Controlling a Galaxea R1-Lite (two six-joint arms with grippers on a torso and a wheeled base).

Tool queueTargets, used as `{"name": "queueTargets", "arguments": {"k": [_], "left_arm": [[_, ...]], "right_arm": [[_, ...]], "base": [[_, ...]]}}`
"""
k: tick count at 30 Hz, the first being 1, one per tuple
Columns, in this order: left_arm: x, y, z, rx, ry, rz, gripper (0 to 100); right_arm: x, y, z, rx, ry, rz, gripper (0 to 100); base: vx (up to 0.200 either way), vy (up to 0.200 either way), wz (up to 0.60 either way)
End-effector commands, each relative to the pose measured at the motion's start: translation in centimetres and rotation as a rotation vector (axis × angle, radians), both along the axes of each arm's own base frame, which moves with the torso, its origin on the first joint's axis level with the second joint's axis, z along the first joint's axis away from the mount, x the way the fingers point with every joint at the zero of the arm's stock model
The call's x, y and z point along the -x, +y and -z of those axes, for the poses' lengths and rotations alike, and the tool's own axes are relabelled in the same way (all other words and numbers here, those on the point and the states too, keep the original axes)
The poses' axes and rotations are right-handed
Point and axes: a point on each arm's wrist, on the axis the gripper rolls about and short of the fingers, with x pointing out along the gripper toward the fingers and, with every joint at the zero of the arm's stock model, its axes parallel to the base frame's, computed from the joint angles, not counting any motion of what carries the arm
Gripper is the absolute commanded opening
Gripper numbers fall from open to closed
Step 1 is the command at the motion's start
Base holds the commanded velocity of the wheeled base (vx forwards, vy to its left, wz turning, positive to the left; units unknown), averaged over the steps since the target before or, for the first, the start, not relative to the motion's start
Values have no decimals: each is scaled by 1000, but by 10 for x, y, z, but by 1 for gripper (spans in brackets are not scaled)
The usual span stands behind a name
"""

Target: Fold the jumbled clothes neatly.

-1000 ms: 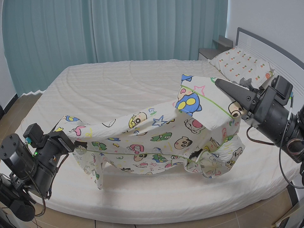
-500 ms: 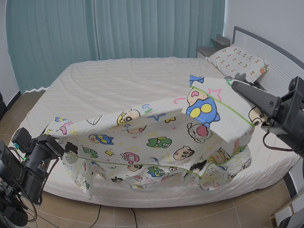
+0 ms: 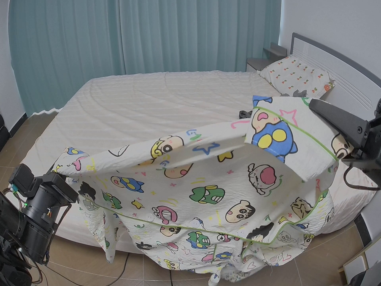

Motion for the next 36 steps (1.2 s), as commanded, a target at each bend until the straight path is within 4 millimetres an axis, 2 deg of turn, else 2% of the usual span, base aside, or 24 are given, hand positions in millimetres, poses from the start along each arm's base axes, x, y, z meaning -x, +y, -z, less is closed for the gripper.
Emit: {"name": "queueTargets", "arguments": {"k": [1, 3, 5, 11, 14, 17, 25, 31, 36], "left_arm": [[-8, -5, 16, -42, 76, -1, 0], [-8, -5, 16, -42, 76, -1, 0], [-17, -10, 38, -83, 184, 2, 0], [-28, -18, 60, -97, 283, 5, 0], [-33, -21, 61, -95, 286, 3, 0], [-46, -27, 58, -80, 263, 0, 0], [-71, -35, 64, -88, 260, -22, 0], [-101, -39, 69, -142, 242, -59, 0], [-135, -42, 88, -154, 263, -102, 0]], "right_arm": [[-19, 2, 12, 45, 46, 53, 0], [-19, 2, 12, 45, 46, 53, 0], [-39, 3, 27, 89, 99, 107, 0], [-68, 10, 46, 152, 161, 158, 0], [-86, 13, 51, 176, 171, 189, 0], [-103, 15, 50, 186, 153, 218, 0], [-122, 18, 53, 191, 161, 250, 0], [-141, 19, 52, 188, 155, 281, 0], [-162, 20, 59, 194, 171, 309, 0]], "base": [[0, 0, 0], [0, 0, 0], [0, 0, 0], [0, 0, 0], [0, 0, 0], [200, 0, 0], [200, 0, 0], [200, 0, 0], [200, 0, 0]]}}
